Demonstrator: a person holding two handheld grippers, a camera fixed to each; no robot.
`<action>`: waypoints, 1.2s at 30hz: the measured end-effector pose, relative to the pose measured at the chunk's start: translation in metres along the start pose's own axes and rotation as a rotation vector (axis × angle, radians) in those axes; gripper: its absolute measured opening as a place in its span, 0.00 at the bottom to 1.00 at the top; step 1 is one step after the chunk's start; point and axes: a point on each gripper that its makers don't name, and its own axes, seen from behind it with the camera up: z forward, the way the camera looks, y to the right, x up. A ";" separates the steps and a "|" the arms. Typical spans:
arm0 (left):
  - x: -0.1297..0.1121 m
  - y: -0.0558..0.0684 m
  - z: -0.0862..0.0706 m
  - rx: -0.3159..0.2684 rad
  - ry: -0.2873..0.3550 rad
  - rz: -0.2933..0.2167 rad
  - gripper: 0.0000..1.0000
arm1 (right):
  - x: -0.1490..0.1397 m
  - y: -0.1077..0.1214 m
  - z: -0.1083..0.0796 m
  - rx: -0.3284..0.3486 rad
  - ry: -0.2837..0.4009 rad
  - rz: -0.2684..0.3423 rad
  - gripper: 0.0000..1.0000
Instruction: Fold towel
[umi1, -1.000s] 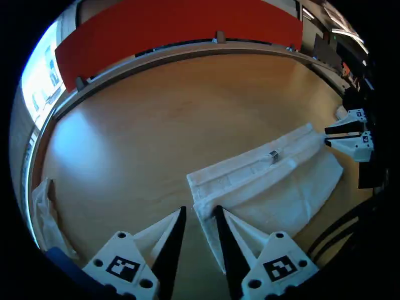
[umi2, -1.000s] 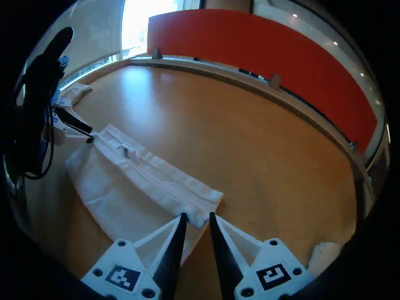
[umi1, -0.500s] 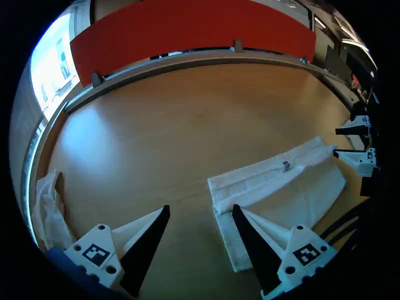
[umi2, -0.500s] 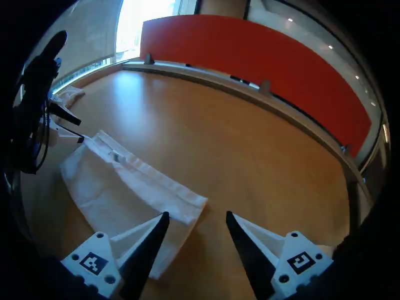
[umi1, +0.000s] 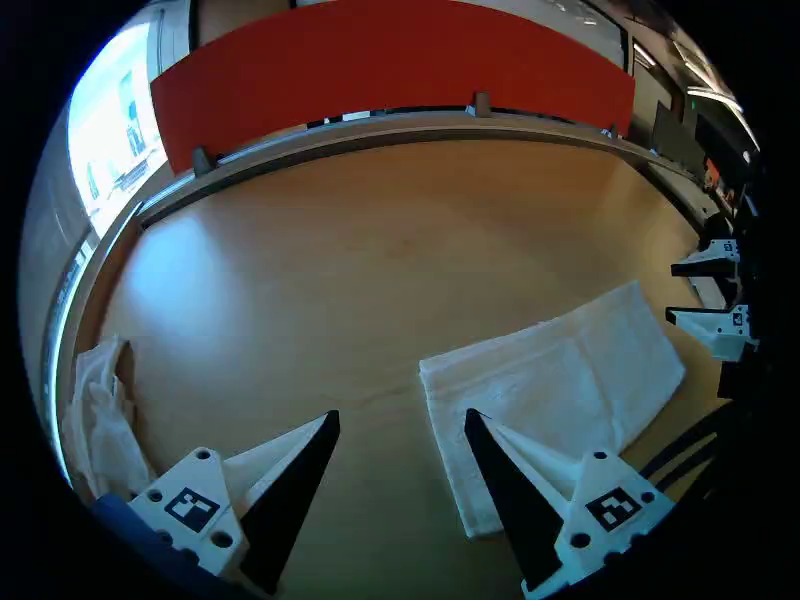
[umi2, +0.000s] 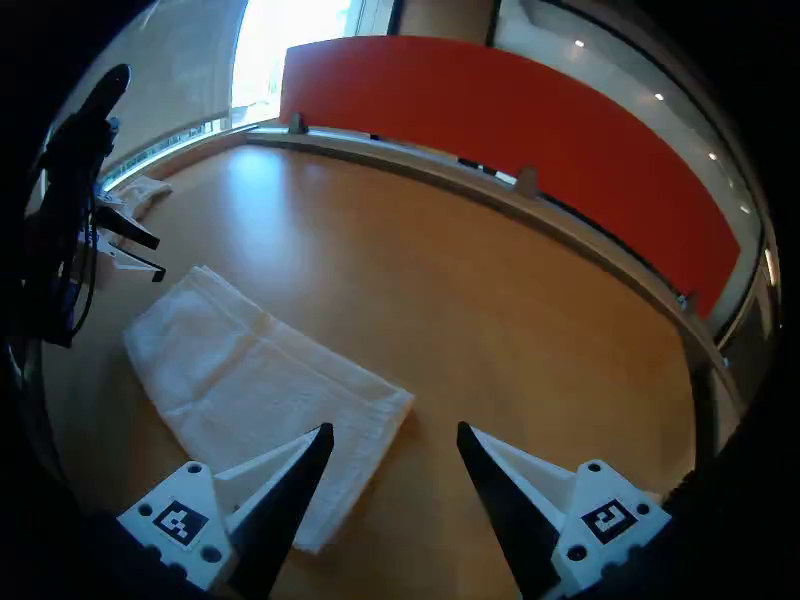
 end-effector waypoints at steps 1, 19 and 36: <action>0.000 0.000 -0.001 -0.001 0.000 0.001 0.93 | 0.000 0.000 -0.001 0.000 0.000 0.000 0.96; -0.031 0.001 -0.031 0.009 0.000 -0.053 0.93 | -0.025 -0.016 -0.035 0.006 -0.014 0.020 0.96; -0.055 -0.006 -0.057 0.040 0.003 -0.115 0.93 | -0.033 -0.030 -0.046 0.043 -0.014 0.002 0.96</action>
